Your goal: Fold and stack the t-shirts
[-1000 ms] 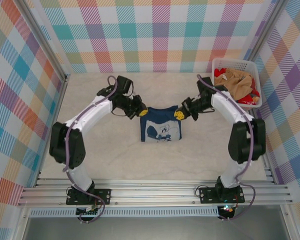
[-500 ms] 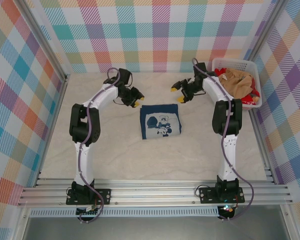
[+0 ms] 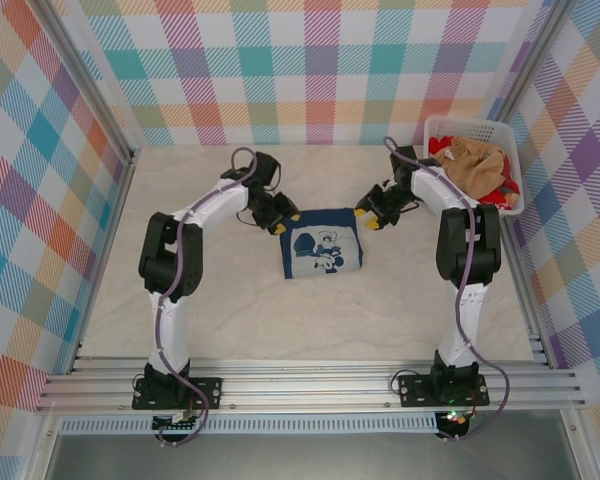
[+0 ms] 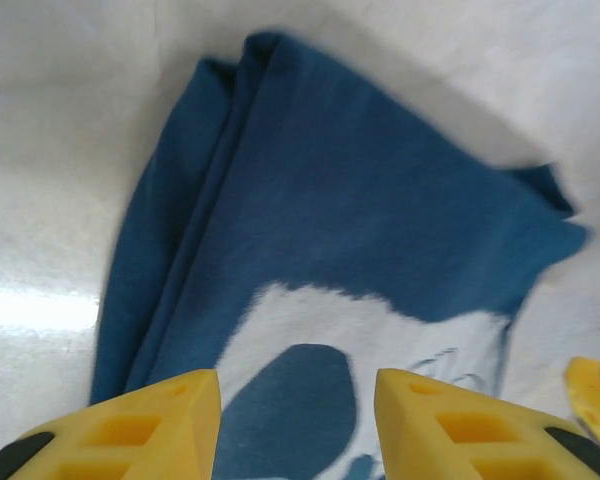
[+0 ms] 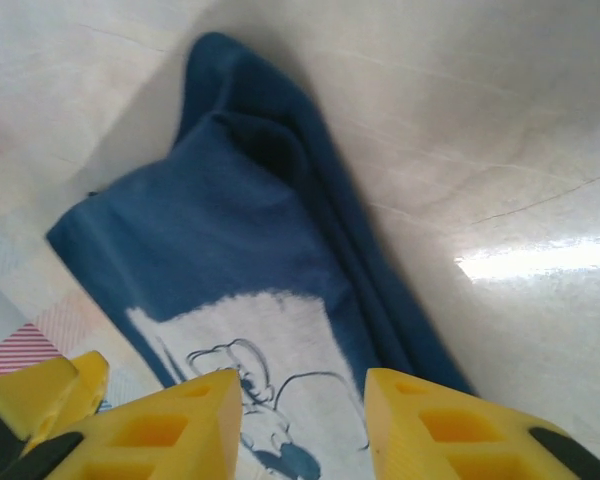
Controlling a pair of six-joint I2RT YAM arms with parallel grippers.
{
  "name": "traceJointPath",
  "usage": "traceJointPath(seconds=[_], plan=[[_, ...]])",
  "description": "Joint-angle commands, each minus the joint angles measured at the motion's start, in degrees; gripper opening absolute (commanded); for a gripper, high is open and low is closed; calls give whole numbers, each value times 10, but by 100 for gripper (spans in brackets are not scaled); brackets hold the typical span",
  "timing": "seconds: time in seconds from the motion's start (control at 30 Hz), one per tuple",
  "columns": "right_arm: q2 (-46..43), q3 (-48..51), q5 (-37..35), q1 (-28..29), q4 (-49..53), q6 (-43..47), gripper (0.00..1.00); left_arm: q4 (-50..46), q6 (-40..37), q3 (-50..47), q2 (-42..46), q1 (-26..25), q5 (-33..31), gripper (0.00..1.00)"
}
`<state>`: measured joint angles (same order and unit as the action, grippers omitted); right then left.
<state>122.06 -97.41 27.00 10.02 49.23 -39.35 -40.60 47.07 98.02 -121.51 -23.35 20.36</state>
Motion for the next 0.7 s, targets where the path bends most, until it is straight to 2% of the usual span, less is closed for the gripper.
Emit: traceJointPath(seconds=[0.0, 0.1, 0.33, 0.43, 0.53, 0.67], plan=[[22, 6, 8, 21, 2, 15, 30, -30, -8, -26, -7, -5, -25, 44], [30, 16, 9, 36, -6, 3, 27, -1, 10, -50, -7, -8, -28, 43], [50, 36, -47, 42, 2, -10, 22, -26, 8, -52, -47, -4, -94, 36], [54, 40, -32, 47, -16, 4, 21, -33, 4, -47, -59, 1, -103, 35], [65, 27, -17, 65, -26, -5, 21, -47, 0, -41, -61, 19, -121, 34], [92, 6, 14, 107, -72, -72, 21, -73, -21, -23, -58, 73, -143, 34]])
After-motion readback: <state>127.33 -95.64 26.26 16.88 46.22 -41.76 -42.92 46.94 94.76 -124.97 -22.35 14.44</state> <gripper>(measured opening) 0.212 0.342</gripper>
